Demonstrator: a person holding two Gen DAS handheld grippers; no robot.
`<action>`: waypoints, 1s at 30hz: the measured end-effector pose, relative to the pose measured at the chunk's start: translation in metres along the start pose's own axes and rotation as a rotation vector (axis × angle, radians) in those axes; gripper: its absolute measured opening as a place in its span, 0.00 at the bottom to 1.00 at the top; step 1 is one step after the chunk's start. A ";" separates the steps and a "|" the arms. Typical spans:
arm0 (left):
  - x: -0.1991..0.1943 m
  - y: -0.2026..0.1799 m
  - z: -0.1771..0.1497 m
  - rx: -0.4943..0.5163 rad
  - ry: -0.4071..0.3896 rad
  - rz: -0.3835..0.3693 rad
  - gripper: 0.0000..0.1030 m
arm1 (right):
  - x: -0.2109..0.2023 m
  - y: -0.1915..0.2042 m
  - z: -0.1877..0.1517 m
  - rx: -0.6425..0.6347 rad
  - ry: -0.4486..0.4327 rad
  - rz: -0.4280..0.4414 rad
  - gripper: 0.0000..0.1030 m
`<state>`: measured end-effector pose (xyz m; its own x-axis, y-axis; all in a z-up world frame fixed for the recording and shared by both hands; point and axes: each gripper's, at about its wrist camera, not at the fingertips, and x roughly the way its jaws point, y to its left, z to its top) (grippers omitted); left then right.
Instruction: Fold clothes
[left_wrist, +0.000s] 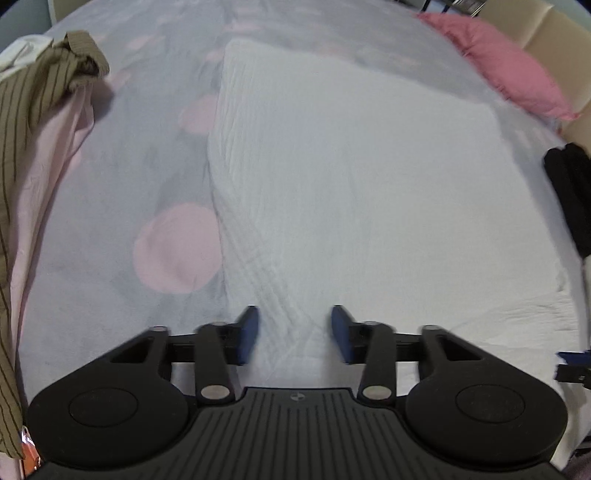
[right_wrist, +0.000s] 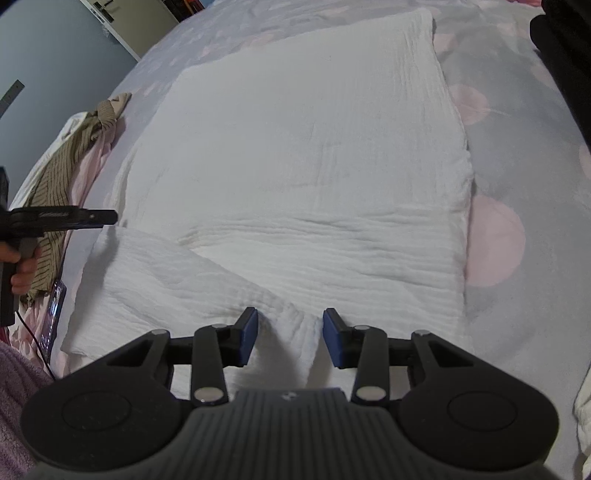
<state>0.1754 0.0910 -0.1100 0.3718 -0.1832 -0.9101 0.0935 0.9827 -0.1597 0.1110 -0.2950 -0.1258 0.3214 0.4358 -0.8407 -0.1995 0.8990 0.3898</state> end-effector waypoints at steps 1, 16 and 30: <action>0.002 -0.001 0.000 0.009 0.006 0.008 0.22 | 0.002 -0.002 0.000 0.013 0.005 0.006 0.40; -0.038 0.034 0.001 -0.030 -0.052 -0.038 0.04 | -0.020 0.042 0.045 -0.156 -0.095 -0.045 0.13; -0.052 0.104 -0.009 -0.159 -0.078 -0.114 0.04 | 0.015 0.194 0.180 -0.666 -0.111 -0.181 0.12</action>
